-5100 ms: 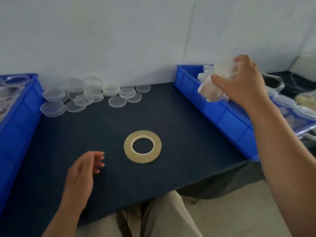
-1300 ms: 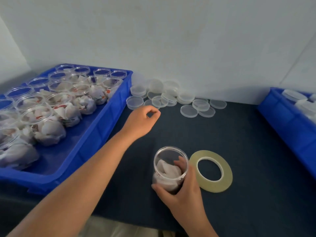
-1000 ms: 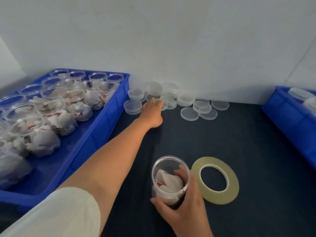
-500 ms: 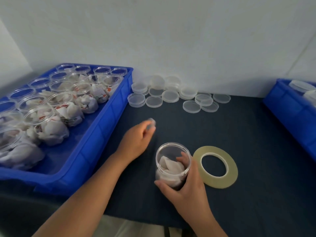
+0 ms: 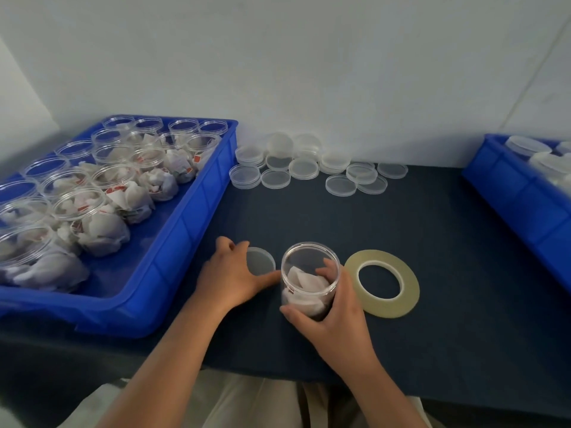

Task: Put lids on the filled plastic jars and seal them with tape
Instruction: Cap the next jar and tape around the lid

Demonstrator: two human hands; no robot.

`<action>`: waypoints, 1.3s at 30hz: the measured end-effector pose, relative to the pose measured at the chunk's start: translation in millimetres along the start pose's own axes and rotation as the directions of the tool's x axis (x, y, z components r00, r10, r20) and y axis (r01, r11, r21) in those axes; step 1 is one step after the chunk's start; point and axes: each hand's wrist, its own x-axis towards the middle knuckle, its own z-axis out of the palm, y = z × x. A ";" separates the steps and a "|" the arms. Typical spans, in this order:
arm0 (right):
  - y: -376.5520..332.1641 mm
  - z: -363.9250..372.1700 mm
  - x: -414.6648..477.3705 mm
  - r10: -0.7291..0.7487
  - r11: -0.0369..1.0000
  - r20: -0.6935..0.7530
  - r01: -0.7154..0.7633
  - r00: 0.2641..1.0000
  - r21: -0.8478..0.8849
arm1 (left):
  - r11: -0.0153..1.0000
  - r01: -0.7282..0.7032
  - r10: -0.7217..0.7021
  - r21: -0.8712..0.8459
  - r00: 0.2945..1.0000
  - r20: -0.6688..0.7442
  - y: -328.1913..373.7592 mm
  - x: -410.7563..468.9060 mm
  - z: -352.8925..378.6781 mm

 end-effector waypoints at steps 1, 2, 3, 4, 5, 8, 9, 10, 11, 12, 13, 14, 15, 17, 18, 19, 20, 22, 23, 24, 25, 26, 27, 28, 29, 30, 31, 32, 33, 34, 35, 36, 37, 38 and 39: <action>-0.4 0.0 0.0 -0.002 1.000 -0.001 0.002 1.000 -0.002 | 0.997 -0.020 0.020 0.072 1.000 0.002 2.2 -2.1 1.4; -0.6 0.1 -0.2 -0.004 1.000 -0.003 0.004 1.000 -0.003 | 0.990 -0.041 0.043 0.136 0.999 -0.010 3.8 -3.7 2.3; -0.6 0.2 -0.3 -0.008 1.000 -0.006 0.007 1.000 -0.003 | 0.980 -0.061 0.067 0.187 0.997 -0.030 5.1 -4.6 1.9; -0.6 0.4 -0.3 -0.012 1.000 -0.010 0.012 1.000 -0.002 | 0.974 -0.082 0.096 0.209 0.994 -0.056 6.3 -6.1 -0.4; -0.7 0.4 -0.3 -0.018 1.000 -0.014 0.018 1.000 -0.003 | 0.979 -0.103 0.120 0.179 0.989 -0.087 6.7 -7.7 -4.6; -1.7 0.3 0.0 -0.033 0.999 -0.018 0.033 0.999 0.003 | 0.947 -0.208 0.174 -0.246 0.973 -0.155 10.0 -19.1 -31.9; -1.8 0.3 0.0 -0.034 0.999 -0.019 0.034 0.999 0.005 | 0.866 -0.275 0.218 -0.417 0.959 -0.181 13.5 -25.7 -44.6; -1.7 0.4 0.0 -0.034 0.999 -0.021 0.034 0.999 0.004 | 0.778 -0.351 0.288 -0.521 0.936 -0.199 19.1 -33.7 -56.8; -1.3 0.6 0.0 -0.034 0.999 -0.023 0.034 0.999 0.001 | 0.724 -0.424 0.376 -0.544 0.904 -0.204 24.9 -42.1 -66.9; -1.0 0.7 -0.2 -0.032 0.999 -0.025 0.032 0.999 -0.002 | 0.706 -0.489 0.466 -0.513 0.865 -0.183 30.4 -49.9 -74.5; -1.0 0.6 -0.2 -0.026 1.000 -0.024 0.026 0.999 0.001 | 0.714 -0.545 0.543 -0.439 0.827 -0.144 36.0 -56.5 -80.0; -0.7 0.5 0.0 -0.017 1.000 -0.015 0.017 1.000 0.013 | 0.732 -0.589 0.597 -0.342 0.797 -0.095 41.6 -62.0 -83.8; -0.1 0.6 0.3 -0.010 0.999 -0.003 0.010 1.000 0.032 | 0.748 -0.615 0.625 -0.250 0.779 -0.046 46.6 -65.3 -85.9; -0.2 0.5 1.1 -0.015 0.998 0.005 0.015 1.000 0.060 | 0.770 -0.625 0.633 -0.124 0.773 0.032 56.0 -67.0 -88.7; -1.0 0.3 1.3 -0.021 0.998 0.001 0.021 1.000 0.065 | 0.774 -0.625 0.632 -0.095 0.773 0.060 60.8 -67.5 -89.9; -2.0 0.5 1.4 -0.024 0.998 -0.004 0.025 1.000 0.065 | 0.772 -0.630 0.635 -0.078 0.768 0.080 65.2 -67.4 -90.5; -2.7 0.8 1.2 -0.026 0.998 -0.009 0.026 1.000 0.062 | 0.766 -0.639 0.642 -0.065 0.761 0.091 69.5 -66.7 -90.2; -3.4 1.5 0.6 -0.027 0.998 -0.018 0.028 0.999 0.054 | 0.755 -0.655 0.652 -0.008 0.751 0.102 77.8 -65.7 -87.7; -3.6 1.8 0.6 -0.025 0.998 -0.021 0.027 0.999 0.055 | 0.751 -0.660 0.655 0.030 0.749 0.102 81.4 -65.1 -86.2; -3.7 2.0 0.7 -0.023 0.998 -0.022 0.024 1.000 0.062 | 0.751 -0.658 0.651 0.060 0.752 0.102 84.1 -64.5 -84.9; -3.6 2.2 1.0 -0.021 0.997 -0.020 0.023 1.000 0.070 | 0.758 -0.648 0.640 0.074 0.761 0.107 86.3 -64.1 -84.3; -3.1 2.5 1.1 -0.021 0.997 -0.019 0.022 1.000 0.074 | 0.767 -0.637 0.628 0.079 0.770 0.115 88.0 -63.8 -84.1; -2.4 2.8 1.0 -0.021 0.997 -0.019 0.022 1.000 0.075 | 0.775 -0.627 0.617 0.081 0.778 0.120 89.0 -63.8 -84.1; -1.8 3.1 0.8 -0.021 0.997 -0.018 0.023 1.000 0.076 | 0.781 -0.618 0.608 0.083 0.785 0.123 89.8 -64.2 -84.1; -1.0 3.5 0.3 -0.021 0.997 -0.016 0.022 1.000 0.074 | 0.787 -0.611 0.600 0.087 0.790 0.125 90.8 -64.8 -83.9; 0.4 3.8 0.2 -0.021 0.997 -0.012 0.022 1.000 0.071 | 0.788 -0.609 0.597 0.092 0.792 0.127 92.5 -66.0 -83.1; 1.4 4.3 0.4 -0.023 0.998 -0.006 0.023 1.000 0.064 | 0.783 -0.613 0.601 0.101 0.789 0.130 95.4 -67.9 -81.4; 2.1 4.8 1.1 -0.022 0.998 0.002 0.022 1.000 0.051 | 0.776 -0.619 0.605 0.123 0.785 0.136 99.5 -70.9 -78.1; 2.0 5.4 2.2 -0.018 0.999 0.010 0.018 1.000 0.033 | 0.764 -0.623 0.607 0.167 0.782 0.141 104.4 -74.9 -73.4; 2.0 5.9 3.5 -0.015 1.000 0.015 0.014 1.000 0.020 | 0.750 -0.619 0.604 0.233 0.784 0.141 109.7 -79.2 -67.7; 2.1 6.4 4.6 -0.018 1.000 0.018 0.018 1.000 0.012 | 0.735 -0.606 0.597 0.304 0.791 0.134 114.5 -83.5 -61.7; 2.5 7.1 5.2 -0.029 1.000 0.017 0.029 0.999 -0.002 | 0.723 -0.588 0.591 0.364 0.799 0.116 118.0 -86.9 -56.1; 3.0 7.5 5.7 -0.041 0.999 0.017 0.041 0.999 -0.030 | 0.718 -0.572 0.589 0.398 0.803 0.092 119.8 -89.2 -51.4; 3.2 8.4 6.0 -0.048 0.997 0.027 0.049 0.998 -0.065 | 0.720 -0.564 0.592 0.404 0.803 0.066 119.7 -89.9 -48.4; 3.6 8.9 6.4 -0.052 0.994 0.042 0.056 0.998 -0.095 | 0.727 -0.565 0.600 0.391 0.799 0.040 118.3 -89.4 -47.0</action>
